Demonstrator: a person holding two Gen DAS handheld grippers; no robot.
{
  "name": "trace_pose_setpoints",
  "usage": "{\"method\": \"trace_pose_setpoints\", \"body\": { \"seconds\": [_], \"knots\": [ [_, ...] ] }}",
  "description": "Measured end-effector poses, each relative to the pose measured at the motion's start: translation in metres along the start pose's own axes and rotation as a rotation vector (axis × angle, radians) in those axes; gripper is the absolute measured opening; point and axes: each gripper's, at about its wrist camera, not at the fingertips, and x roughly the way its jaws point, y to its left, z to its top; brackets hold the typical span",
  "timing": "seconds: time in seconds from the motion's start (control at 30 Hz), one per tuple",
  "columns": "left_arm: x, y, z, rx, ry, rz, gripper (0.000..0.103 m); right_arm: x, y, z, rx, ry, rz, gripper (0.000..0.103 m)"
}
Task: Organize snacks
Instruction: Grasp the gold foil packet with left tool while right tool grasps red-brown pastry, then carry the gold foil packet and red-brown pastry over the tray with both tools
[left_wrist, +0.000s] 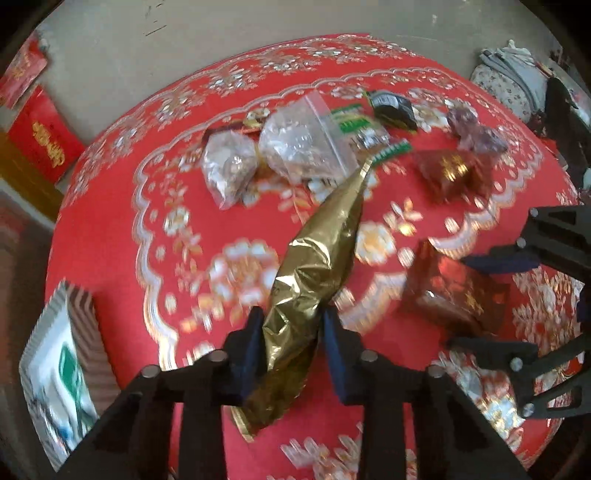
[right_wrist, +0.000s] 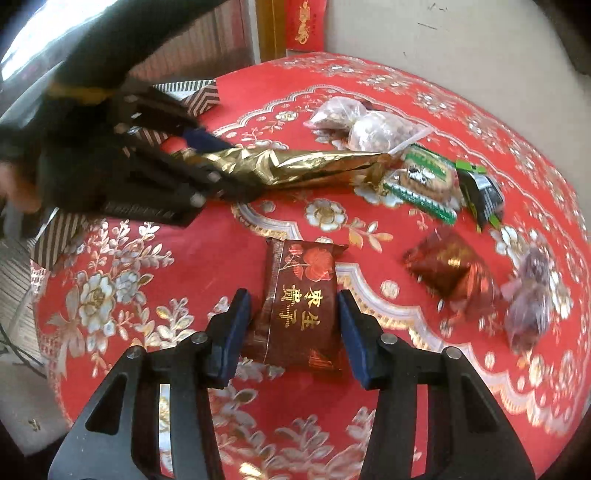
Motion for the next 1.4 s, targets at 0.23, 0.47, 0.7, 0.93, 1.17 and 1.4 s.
{"method": "trace_pose_setpoints", "body": {
  "seconds": [0.23, 0.47, 0.7, 0.93, 1.17, 1.4],
  "knots": [
    [-0.008, -0.016, -0.016, -0.071, 0.018, 0.021, 0.039, 0.004, 0.007, 0.004, 0.029, 0.002, -0.043, 0.050],
    [-0.017, -0.027, -0.031, -0.119, -0.021, 0.118, 0.029, -0.006, 0.015, -0.010, 0.068, -0.047, -0.036, 0.041],
    [-0.034, -0.035, -0.055, -0.215, -0.109, 0.185, 0.028, -0.020, 0.029, -0.021, 0.132, -0.137, -0.083, 0.041],
    [-0.053, -0.024, -0.066, -0.312, -0.189, 0.235, 0.028, -0.034, 0.035, -0.013, 0.184, -0.206, -0.115, 0.033],
    [-0.060, -0.007, -0.069, -0.347, -0.195, 0.241, 0.028, -0.033, 0.030, -0.006, 0.199, -0.186, -0.080, 0.034],
    [-0.055, -0.001, -0.076, -0.372, -0.178, 0.215, 0.028, -0.025, 0.015, -0.012, 0.302, -0.120, 0.031, 0.034]
  ]
}}
